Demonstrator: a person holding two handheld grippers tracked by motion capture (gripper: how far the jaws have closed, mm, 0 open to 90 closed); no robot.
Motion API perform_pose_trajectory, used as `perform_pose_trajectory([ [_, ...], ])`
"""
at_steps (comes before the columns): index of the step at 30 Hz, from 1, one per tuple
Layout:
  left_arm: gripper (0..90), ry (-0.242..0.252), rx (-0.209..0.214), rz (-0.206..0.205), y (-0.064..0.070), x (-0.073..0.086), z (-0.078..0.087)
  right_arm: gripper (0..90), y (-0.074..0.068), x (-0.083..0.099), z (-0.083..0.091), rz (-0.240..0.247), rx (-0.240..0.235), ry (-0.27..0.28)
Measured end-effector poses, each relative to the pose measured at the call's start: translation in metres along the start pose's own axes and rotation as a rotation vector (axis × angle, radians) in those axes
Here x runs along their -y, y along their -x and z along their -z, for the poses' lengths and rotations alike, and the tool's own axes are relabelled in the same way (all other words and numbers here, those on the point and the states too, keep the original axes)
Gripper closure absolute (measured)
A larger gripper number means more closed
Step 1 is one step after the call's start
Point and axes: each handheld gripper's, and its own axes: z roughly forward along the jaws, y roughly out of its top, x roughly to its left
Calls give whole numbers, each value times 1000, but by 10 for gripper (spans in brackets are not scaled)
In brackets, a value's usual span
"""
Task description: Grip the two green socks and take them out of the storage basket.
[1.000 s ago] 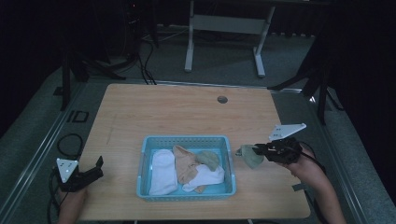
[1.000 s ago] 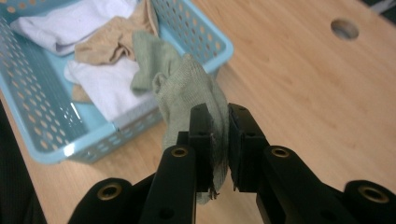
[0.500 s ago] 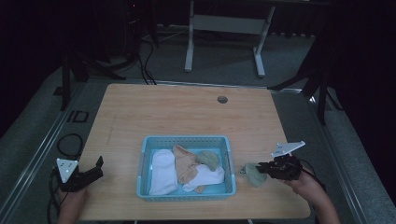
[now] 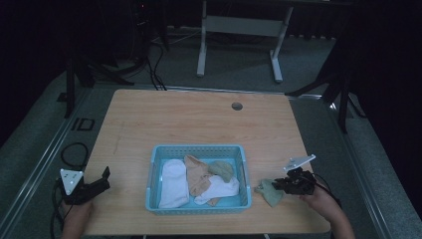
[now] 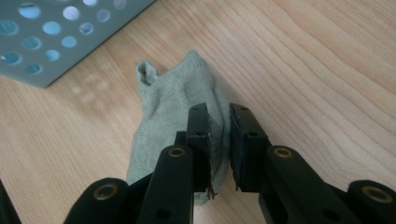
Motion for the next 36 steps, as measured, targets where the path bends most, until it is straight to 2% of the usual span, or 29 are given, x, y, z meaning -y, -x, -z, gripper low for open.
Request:
perform_pose_trajectory([
  [4, 4, 1, -1, 0, 0, 0, 0, 687, 2, -2, 2, -9, 19, -5],
  [7, 4, 1, 0, 1, 0, 0, 0, 578, 3, -5, 5, -9, 11, -9],
  [11, 4, 2, -1, -1, 0, 0, 0, 502, 3, -12, 11, 8, 17, -5],
  [16, 4, 2, -1, 0, 0, 0, 0, 481, 2, -23, 20, 14, 12, 22],
  [19, 4, 1, -1, 0, 0, 0, 0, 460, 1, -31, 24, 20, -13, 34],
  [23, 4, 1, -1, 1, 0, 0, 0, 460, -1, -39, 27, 21, -5, 39],
  [26, 4, 1, 0, 1, 0, 0, 0, 462, -4, -52, 32, 39, 9, 48],
  [30, 4, 0, 0, 1, 0, 0, 0, 466, -7, -61, 33, 54, 9, 48],
  [36, 4, 0, 1, 1, 0, 0, 0, 471, -15, -79, 35, 83, -12, 62],
])
